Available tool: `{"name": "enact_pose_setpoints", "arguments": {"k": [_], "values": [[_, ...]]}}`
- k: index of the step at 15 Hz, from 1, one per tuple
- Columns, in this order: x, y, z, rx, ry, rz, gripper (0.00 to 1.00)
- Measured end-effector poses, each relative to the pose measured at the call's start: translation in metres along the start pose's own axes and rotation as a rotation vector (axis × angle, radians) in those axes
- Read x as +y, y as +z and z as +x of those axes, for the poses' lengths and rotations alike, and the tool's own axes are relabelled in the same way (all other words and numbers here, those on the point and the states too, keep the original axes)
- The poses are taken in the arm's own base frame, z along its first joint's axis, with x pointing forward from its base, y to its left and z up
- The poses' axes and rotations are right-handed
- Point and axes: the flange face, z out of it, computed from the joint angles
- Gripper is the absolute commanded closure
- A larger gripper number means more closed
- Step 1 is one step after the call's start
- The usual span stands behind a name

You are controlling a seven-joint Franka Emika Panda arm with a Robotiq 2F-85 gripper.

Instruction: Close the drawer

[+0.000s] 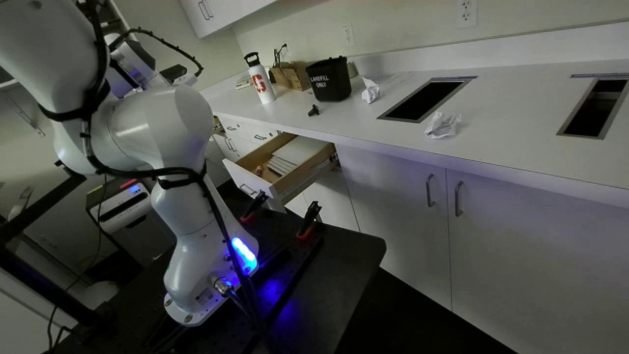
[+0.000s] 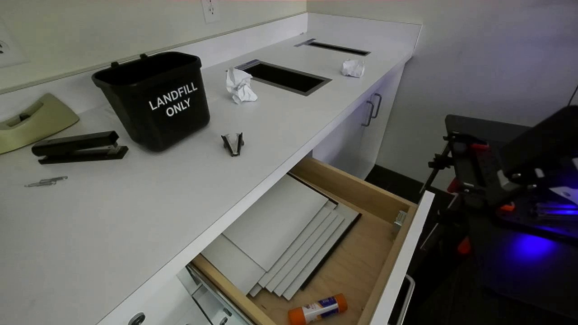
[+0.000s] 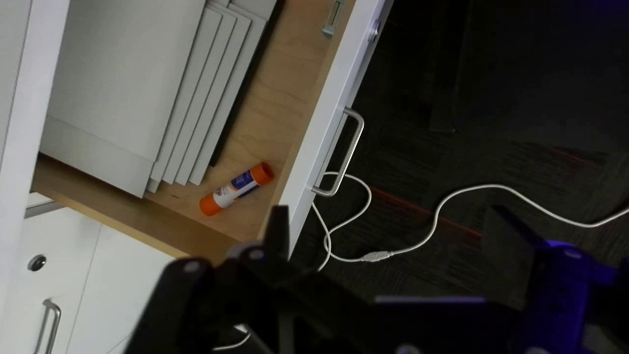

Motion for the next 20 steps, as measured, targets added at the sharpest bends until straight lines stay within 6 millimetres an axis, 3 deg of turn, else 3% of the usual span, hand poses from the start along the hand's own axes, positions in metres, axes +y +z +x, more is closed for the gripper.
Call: {"name": "enact_pose_setpoints", "arguments": {"k": [3,5,6,8,12,16,17,18,20], "values": [[-0.011,0.016,0.007,-0.015,-0.163,-0.008,0.0],[-0.025,0.037,0.011,-0.001,-0.273,-0.021,0.0],[-0.032,0.048,0.013,0.012,-0.329,-0.032,0.25],[-0.046,0.07,0.014,0.043,-0.44,-0.061,0.34],[-0.068,0.102,0.015,0.085,-0.694,-0.112,0.66],[-0.076,0.127,0.015,0.078,-0.959,-0.165,0.97],[-0.075,0.132,0.016,0.081,-1.023,-0.181,1.0],[-0.073,0.139,0.017,0.083,-1.075,-0.193,0.87],[-0.069,0.155,0.02,0.085,-1.108,-0.171,0.99]]}}
